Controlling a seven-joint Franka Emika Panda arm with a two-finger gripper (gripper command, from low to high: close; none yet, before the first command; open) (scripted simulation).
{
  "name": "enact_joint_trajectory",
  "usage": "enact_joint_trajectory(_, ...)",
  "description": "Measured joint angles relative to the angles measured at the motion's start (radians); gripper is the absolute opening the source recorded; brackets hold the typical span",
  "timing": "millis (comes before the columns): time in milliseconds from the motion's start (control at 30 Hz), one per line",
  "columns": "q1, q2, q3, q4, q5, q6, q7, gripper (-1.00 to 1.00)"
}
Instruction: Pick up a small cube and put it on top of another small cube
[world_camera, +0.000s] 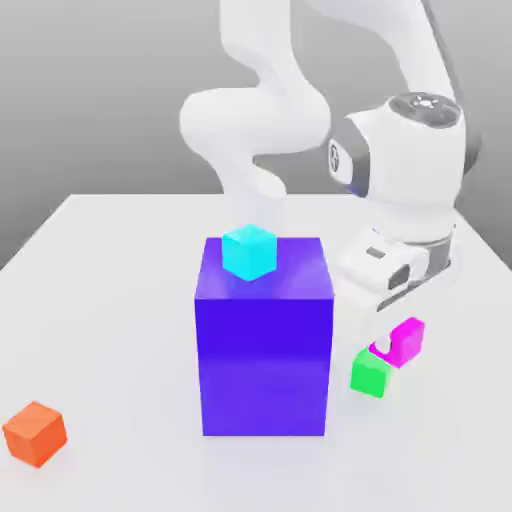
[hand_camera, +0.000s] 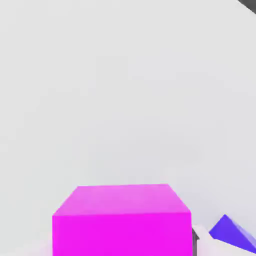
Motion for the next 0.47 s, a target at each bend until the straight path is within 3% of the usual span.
enact_joint_trajectory(100, 0.033, -0.079, 0.025, -0.109, 0.0, 0.056, -0.017, -1.0)
enact_joint_trajectory(200, 0.019, -0.032, 0.047, -0.143, -0.035, 0.148, 0.007, -1.0)
enact_joint_trajectory(367, -0.041, 0.147, 0.058, -0.142, -0.195, 0.323, 0.116, -1.0)
enact_joint_trajectory(400, -0.029, 0.181, 0.037, -0.141, -0.251, 0.354, 0.155, 1.0)
enact_joint_trajectory(467, -0.038, 0.181, 0.037, -0.141, -0.251, 0.354, 0.155, 1.0)
